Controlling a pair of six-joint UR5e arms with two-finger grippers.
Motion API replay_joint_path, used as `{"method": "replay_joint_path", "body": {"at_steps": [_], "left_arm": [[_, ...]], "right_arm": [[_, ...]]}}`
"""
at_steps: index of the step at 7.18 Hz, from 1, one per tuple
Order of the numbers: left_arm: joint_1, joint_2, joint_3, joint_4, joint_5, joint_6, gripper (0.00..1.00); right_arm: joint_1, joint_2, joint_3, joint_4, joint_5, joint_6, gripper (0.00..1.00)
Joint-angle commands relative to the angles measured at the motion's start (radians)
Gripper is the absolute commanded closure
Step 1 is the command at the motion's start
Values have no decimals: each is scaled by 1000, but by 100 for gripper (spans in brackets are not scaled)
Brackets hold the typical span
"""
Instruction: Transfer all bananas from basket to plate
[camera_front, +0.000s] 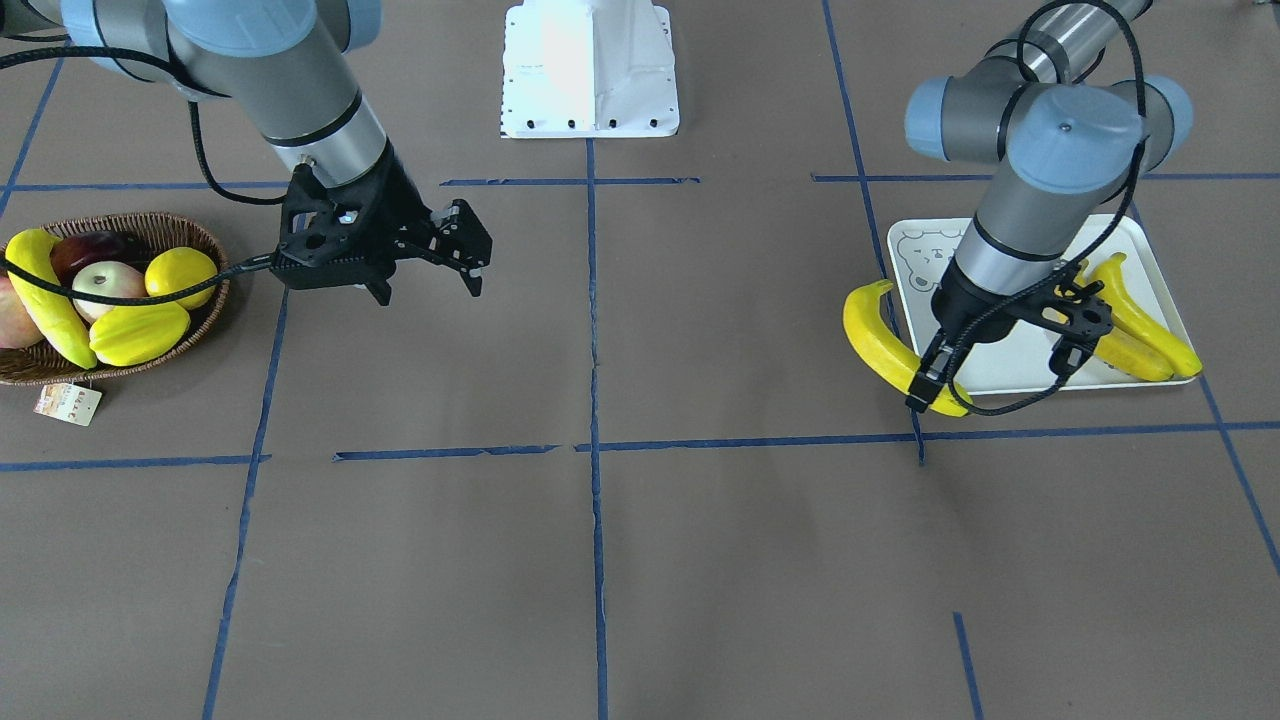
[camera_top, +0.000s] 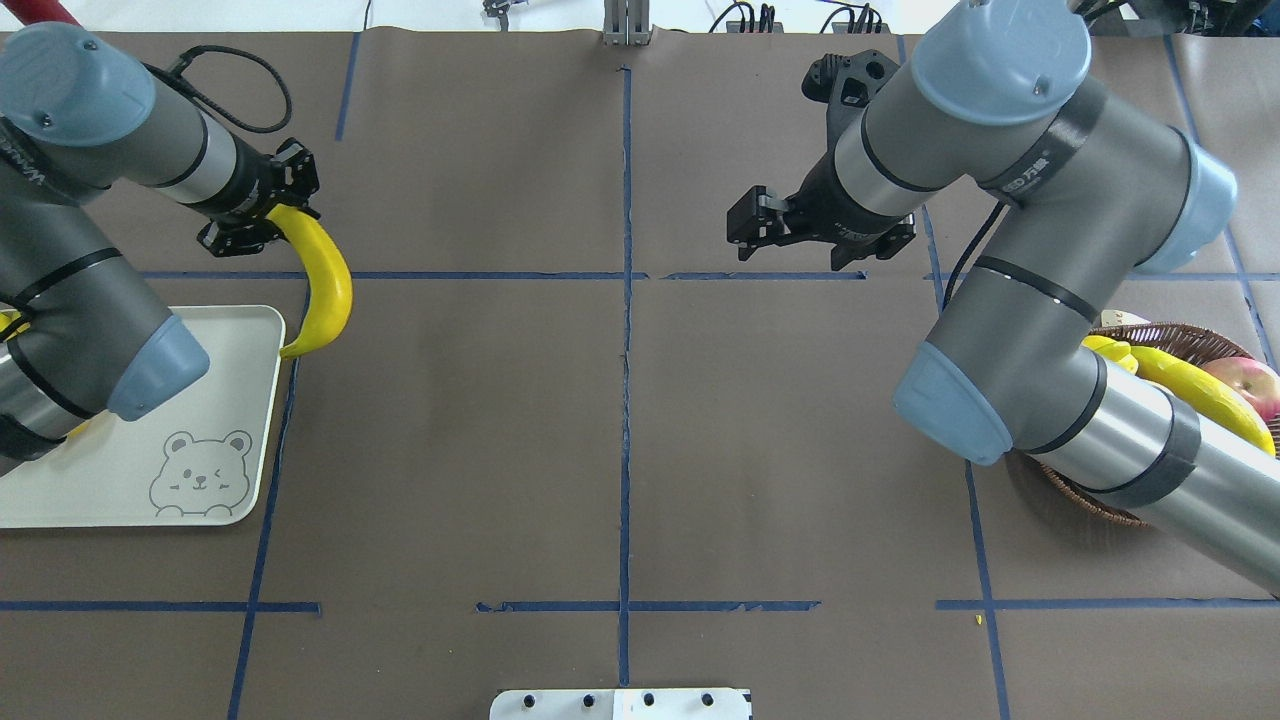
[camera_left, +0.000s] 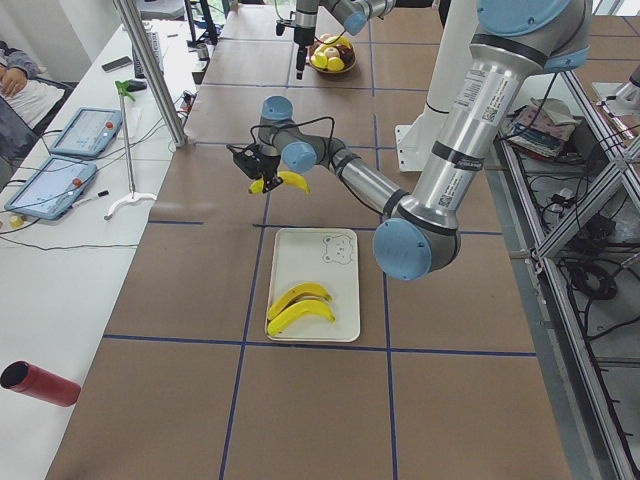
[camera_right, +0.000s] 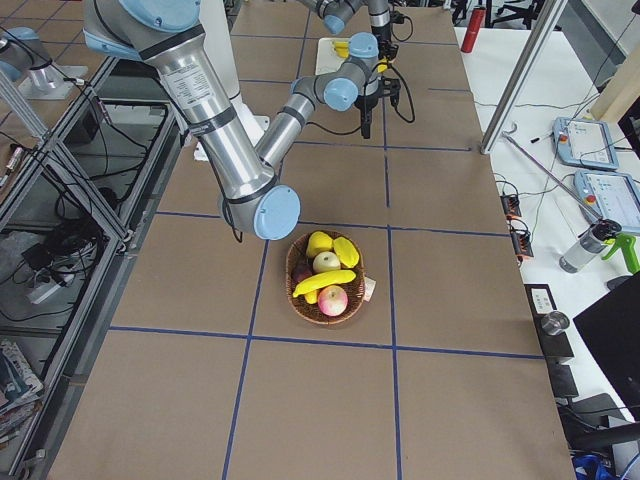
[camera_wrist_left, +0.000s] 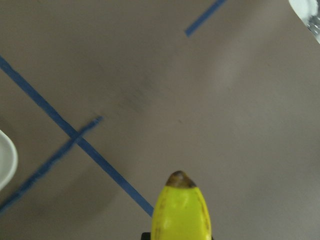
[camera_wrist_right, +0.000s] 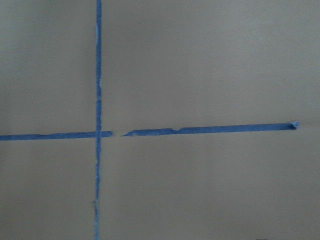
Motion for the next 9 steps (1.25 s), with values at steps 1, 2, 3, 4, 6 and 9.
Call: {"method": "replay_joint_path", "body": {"at_steps": [1, 2, 3, 4, 6, 9], "left_arm": [[-47, 164, 0, 14, 1, 176, 100], [-61, 219, 1, -3, -1, 251, 100], [-70, 253, 10, -42, -1, 286, 100], [-70, 267, 29, -69, -1, 283, 97], [-70, 278, 97, -137, 1, 275, 80], [-76, 301, 181, -268, -8, 295, 0]], "right_arm": [[82, -4, 3, -114, 49, -139, 1], [95, -10, 3, -124, 49, -166, 1], [98, -13, 4, -124, 51, -166, 1], [98, -16, 13, -124, 51, -166, 1], [98, -18, 17, -124, 49, -166, 1], [95, -18, 15, -124, 51, -168, 1]]}}
